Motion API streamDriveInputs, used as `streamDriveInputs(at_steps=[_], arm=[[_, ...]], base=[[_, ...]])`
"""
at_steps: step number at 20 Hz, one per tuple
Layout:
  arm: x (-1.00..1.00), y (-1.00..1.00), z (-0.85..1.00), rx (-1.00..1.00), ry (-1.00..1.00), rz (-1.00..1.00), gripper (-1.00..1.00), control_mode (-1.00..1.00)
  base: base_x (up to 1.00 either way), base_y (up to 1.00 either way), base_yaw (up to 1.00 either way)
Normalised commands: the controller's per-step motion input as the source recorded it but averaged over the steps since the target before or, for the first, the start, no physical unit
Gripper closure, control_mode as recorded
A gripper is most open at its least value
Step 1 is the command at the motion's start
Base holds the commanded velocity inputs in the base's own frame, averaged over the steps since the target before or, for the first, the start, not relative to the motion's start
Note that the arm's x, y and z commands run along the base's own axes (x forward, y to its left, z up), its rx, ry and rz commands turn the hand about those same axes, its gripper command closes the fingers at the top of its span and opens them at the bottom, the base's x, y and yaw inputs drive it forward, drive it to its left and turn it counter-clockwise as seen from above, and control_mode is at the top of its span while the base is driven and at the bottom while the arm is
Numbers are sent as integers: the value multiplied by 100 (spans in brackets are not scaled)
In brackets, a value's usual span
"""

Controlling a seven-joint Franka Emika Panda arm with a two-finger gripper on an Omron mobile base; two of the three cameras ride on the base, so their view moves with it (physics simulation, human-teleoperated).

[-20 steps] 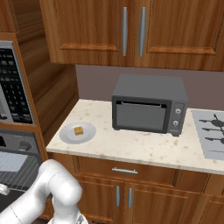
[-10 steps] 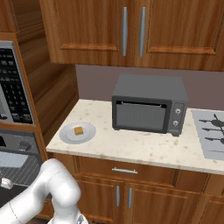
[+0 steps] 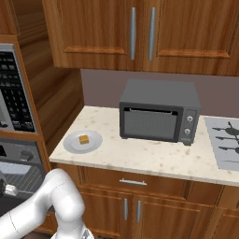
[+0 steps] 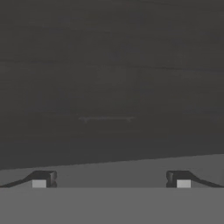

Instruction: Take the baked cake out of the oven and place it on the plate for cooling. Then close the oven door.

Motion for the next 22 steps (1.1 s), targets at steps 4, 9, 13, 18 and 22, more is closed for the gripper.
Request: streamDriveInputs(at_steps=[4, 9, 13, 18, 22], arm=[[37, 0, -14, 0, -12, 7, -100, -100], [36, 3, -15, 0, -15, 6, -100, -100], [35, 8, -4, 0, -15, 4, -100, -100], [36, 10, -1, 0, -10, 2, -100, -100], [36, 10, -11, 0, -11, 2, -100, -100]], base=[[0, 0, 0], [0, 0, 0], [0, 0, 0], [0, 0, 0], [0, 0, 0]])
